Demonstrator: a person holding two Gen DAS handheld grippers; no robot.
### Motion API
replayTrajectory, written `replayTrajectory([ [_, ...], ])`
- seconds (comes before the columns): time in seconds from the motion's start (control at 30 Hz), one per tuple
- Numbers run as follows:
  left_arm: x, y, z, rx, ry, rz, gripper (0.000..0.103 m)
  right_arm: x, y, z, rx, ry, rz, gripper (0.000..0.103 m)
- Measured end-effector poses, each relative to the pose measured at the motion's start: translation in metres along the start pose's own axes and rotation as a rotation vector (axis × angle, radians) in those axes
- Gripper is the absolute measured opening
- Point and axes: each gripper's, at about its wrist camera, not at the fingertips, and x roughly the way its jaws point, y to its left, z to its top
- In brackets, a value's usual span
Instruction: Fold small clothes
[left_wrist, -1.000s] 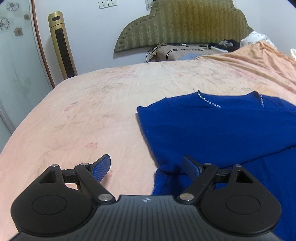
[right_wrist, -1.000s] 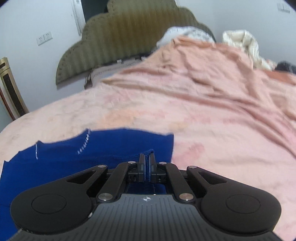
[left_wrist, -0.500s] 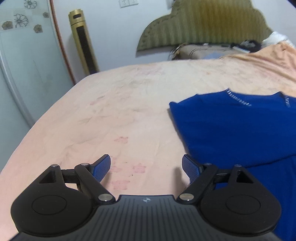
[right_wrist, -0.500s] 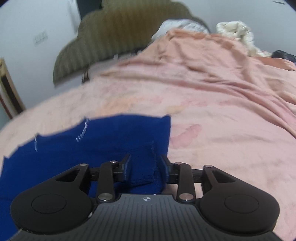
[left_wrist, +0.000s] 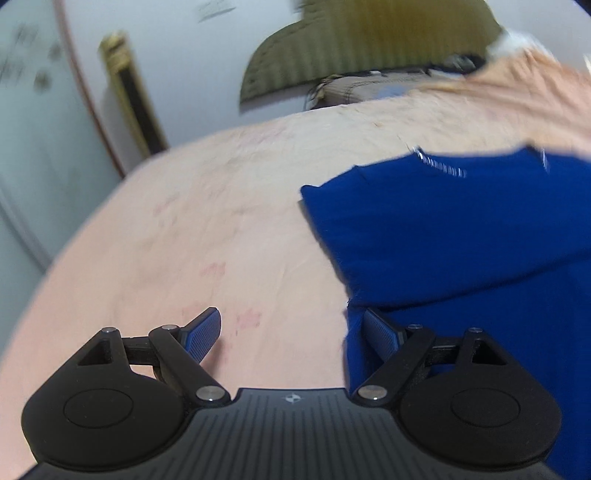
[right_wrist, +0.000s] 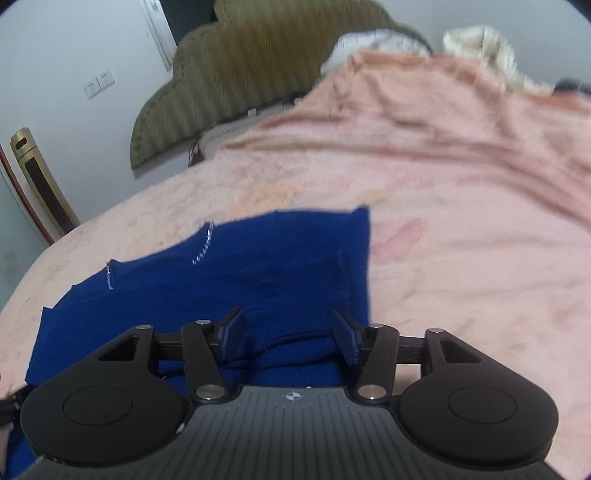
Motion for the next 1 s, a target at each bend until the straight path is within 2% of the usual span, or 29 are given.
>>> replayTrajectory([
  [0.07,-0.013,0.002,-0.002,-0.036,0.007,-0.058,0.085,-0.021,0.002,-0.007,-0.034,-0.036,-0.031,0.074],
  [0.1,-0.021,0.0,-0.004,-0.043,0.01,-0.083,0.085,-0.029,0.002,-0.012,-0.039,-0.038,-0.035,0.076],
  [0.23,-0.045,-0.017,-0.02,-0.041,0.022,-0.168,0.085,-0.051,0.001,-0.036,-0.035,0.012,0.005,0.077],
  [0.33,-0.058,-0.03,-0.034,-0.027,0.034,-0.192,0.085,-0.064,0.005,-0.054,-0.057,0.056,0.024,0.079],
  [0.43,-0.064,-0.039,-0.044,-0.023,0.059,-0.201,0.085,-0.075,0.012,-0.065,-0.103,0.086,0.04,0.083],
  [0.57,-0.071,-0.048,-0.046,-0.042,0.088,-0.214,0.085,-0.093,0.013,-0.075,-0.127,0.078,0.029,0.091],
  [0.83,-0.088,-0.09,-0.045,-0.028,0.095,-0.249,0.085,-0.11,0.017,-0.09,-0.125,0.092,0.094,0.093],
  [1.0,-0.089,-0.096,-0.049,-0.021,0.094,-0.212,0.085,-0.121,0.026,-0.101,-0.167,0.084,0.097,0.097],
])
